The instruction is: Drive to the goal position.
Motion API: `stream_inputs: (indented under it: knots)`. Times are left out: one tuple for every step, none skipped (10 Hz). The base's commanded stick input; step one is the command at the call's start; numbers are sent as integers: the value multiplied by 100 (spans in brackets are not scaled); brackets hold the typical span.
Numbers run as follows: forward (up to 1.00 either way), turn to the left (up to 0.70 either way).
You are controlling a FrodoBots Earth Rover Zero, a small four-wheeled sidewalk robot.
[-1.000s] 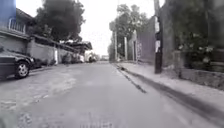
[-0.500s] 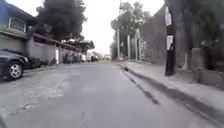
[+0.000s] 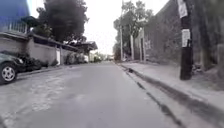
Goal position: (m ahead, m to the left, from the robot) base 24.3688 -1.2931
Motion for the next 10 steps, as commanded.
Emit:
stream_inputs:
  knots:
    - [100, 4]
    - [100, 4]
    - [100, 4]
    - [100, 4]
    - [100, 4]
    - [100, 4]
    - [100, 4]
    - [100, 4]
    - [100, 4]
    - [100, 4]
